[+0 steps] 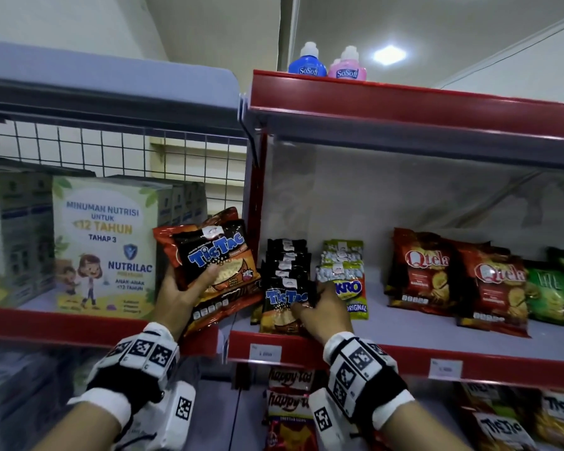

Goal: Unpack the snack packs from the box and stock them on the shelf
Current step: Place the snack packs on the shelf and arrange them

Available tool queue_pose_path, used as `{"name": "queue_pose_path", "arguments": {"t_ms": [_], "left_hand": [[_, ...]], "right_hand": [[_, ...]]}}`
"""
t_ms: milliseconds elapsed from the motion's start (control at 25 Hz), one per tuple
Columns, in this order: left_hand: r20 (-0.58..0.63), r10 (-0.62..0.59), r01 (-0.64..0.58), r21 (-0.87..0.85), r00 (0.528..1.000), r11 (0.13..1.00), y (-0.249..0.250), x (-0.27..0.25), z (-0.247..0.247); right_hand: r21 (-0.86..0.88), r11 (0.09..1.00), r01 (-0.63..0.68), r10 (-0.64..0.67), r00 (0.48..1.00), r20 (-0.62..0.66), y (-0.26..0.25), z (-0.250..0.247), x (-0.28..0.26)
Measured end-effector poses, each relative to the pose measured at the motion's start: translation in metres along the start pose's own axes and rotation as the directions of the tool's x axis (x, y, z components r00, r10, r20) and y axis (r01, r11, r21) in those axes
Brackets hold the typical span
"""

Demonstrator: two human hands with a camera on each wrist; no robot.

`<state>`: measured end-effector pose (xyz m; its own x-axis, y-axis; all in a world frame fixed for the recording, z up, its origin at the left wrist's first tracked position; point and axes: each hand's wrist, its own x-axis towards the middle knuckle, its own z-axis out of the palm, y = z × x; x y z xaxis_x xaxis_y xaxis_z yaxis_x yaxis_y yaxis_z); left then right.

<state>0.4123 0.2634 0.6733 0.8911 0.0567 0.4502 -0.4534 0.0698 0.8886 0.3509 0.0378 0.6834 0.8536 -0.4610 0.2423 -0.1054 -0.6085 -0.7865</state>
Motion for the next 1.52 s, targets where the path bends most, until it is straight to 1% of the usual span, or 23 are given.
{"name": "queue_pose_path", "arguments": {"t_ms": [80,120,160,200,240,280,320,360,400,480,560,640,720,760,840,920,1040,1120,1240,1360,1440,1520], "left_hand": [[-0.007,0.004,-0.004,-0.009,1.0,1.0,0.003,-0.003,0.001],[0.004,0.004,-0.003,-0.017,1.0,1.0,0.005,-0.004,0.001],[0.015,0.007,-0.006,-0.025,1.0,1.0,0.006,-0.005,0.002],[0.017,0.014,-0.014,-0.027,1.0,1.0,0.007,-0.006,0.003],[0.012,0.025,-0.025,-0.022,1.0,0.999,0.007,-0.006,0.003],[0.009,0.032,-0.032,-0.012,0.999,0.999,0.008,-0.007,0.003],[0.01,0.038,-0.038,-0.005,0.999,0.999,0.009,-0.008,0.004],[0.02,0.043,-0.042,-0.005,0.999,0.999,0.009,-0.008,0.003],[0.036,0.044,-0.043,-0.01,0.998,0.999,0.01,-0.008,0.003],[0.071,0.028,-0.028,0.009,0.997,1.0,0.013,-0.008,0.003],[0.079,0.019,-0.025,0.086,0.997,0.996,0.015,-0.007,0.001],[0.053,0.009,-0.016,0.144,0.999,0.99,0.015,-0.007,0.0],[0.05,-0.017,0.011,0.134,0.999,0.991,0.013,-0.007,0.0],[0.039,-0.03,0.026,0.097,0.999,0.995,0.011,-0.006,0.001],[-0.005,-0.044,0.044,0.023,0.999,0.999,0.008,-0.005,0.002],[-0.024,-0.051,0.051,0.012,0.998,0.999,0.005,-0.003,0.002],[-0.022,-0.045,0.044,-0.014,0.999,0.999,0.003,-0.003,0.002],[-0.056,-0.012,0.011,-0.008,0.998,1.0,-0.001,-0.002,0.002],[-0.152,0.053,-0.055,-0.007,0.987,0.998,-0.003,-0.004,0.001],[-0.22,0.083,-0.103,-0.08,0.972,0.991,-0.001,-0.008,0.002],[-0.213,0.087,-0.113,-0.116,0.973,0.987,0.002,-0.012,0.002],[-0.177,0.082,-0.108,-0.146,0.981,0.983,0.005,-0.015,0.002]], "right_hand": [[-0.044,0.999,-0.011,0.011,1.0,-0.005,-0.004,-0.003,-0.005],[-0.066,0.998,-0.002,-0.001,0.999,-0.043,-0.007,-0.005,-0.008],[-0.057,0.997,0.043,-0.049,0.993,-0.104,-0.013,-0.008,-0.012],[-0.005,0.991,0.136,-0.135,0.978,-0.16,-0.021,-0.009,-0.016],[0.061,0.966,0.25,-0.237,0.956,-0.17,-0.031,-0.01,-0.021],[0.112,0.934,0.341,-0.328,0.937,-0.12,-0.042,-0.009,-0.025],[0.138,0.913,0.385,-0.385,0.922,-0.028,-0.054,-0.006,-0.03],[0.161,0.905,0.394,-0.408,0.911,0.066,-0.065,-0.001,-0.033],[0.191,0.907,0.376,-0.402,0.906,0.13,-0.073,0.003,-0.034],[0.267,0.917,0.295,-0.345,0.924,0.164,-0.084,0.006,-0.033],[0.314,0.915,0.256,-0.305,0.945,0.121,-0.084,0.001,-0.029],[0.311,0.915,0.257,-0.283,0.958,0.04,-0.073,-0.008,-0.028],[0.275,0.934,0.23,-0.226,0.973,-0.046,-0.054,-0.019,-0.027],[0.253,0.945,0.209,-0.197,0.978,-0.073,-0.043,-0.025,-0.027],[0.209,0.965,0.156,-0.141,0.987,-0.082,-0.021,-0.031,-0.028],[0.132,0.984,0.118,-0.111,0.992,-0.057,-0.003,-0.028,-0.03],[-0.037,0.989,0.143,-0.144,0.989,-0.039,0.01,-0.013,-0.036],[-0.126,0.979,0.16,-0.168,0.984,-0.053,0.01,-0.008,-0.036],[-0.15,0.978,0.143,-0.149,0.988,-0.03,0.004,-0.007,-0.028],[-0.187,0.974,0.126,-0.126,0.992,0.012,-0.001,-0.005,-0.021],[-0.188,0.976,0.109,-0.107,0.994,0.021,-0.001,-0.004,-0.019],[-0.151,0.983,0.106,-0.104,0.994,0.017,0.002,-0.003,-0.02]]}}
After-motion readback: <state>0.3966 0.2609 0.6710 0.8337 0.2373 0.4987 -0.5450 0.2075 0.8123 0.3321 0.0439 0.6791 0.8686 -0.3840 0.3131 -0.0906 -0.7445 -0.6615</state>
